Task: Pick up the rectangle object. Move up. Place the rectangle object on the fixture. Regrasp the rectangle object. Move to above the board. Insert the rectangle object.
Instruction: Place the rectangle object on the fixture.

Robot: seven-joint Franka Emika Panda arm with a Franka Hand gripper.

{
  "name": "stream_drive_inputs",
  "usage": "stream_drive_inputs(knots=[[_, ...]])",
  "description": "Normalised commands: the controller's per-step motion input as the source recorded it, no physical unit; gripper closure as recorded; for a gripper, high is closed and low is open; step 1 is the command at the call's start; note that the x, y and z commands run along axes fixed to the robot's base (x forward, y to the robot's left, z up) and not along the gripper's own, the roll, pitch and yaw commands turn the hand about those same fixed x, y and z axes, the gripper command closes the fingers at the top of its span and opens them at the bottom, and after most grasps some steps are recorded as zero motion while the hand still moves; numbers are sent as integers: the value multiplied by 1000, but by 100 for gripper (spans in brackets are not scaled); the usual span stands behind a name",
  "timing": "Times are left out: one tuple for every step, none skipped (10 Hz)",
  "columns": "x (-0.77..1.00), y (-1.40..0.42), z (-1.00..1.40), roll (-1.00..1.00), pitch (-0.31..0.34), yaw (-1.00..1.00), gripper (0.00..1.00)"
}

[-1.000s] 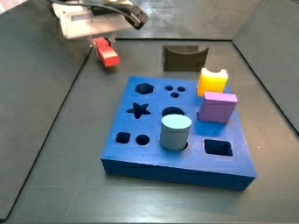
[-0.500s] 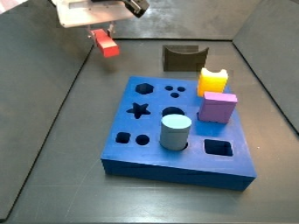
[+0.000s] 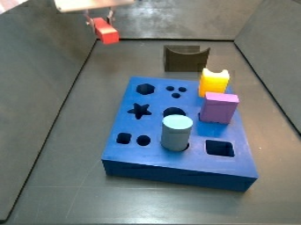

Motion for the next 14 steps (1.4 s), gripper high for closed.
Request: stream_drive_inputs(knots=[[-39, 28, 1000, 89, 46, -25, 100], [-41, 28, 1000, 94, 48, -21, 100], [-43, 27, 1000, 101, 52, -11, 100], [-40, 27, 920, 108, 56, -6, 100], [-29, 20, 762, 111, 63, 4, 100], [-22, 18, 682, 114, 66, 8, 100], [-10, 12, 477, 113, 78, 18, 100], [-8, 11, 392, 110, 83, 23, 100], [-8, 6, 219, 108, 85, 31, 100], [1000, -649, -75, 67, 81, -1000, 100], [1000, -624, -129, 65, 92, -1000, 100], [1000, -572, -122, 55, 94, -1000, 100], [1000, -488, -110, 27, 102, -1000, 100], [1000, -430, -105, -12, 111, -867, 100]])
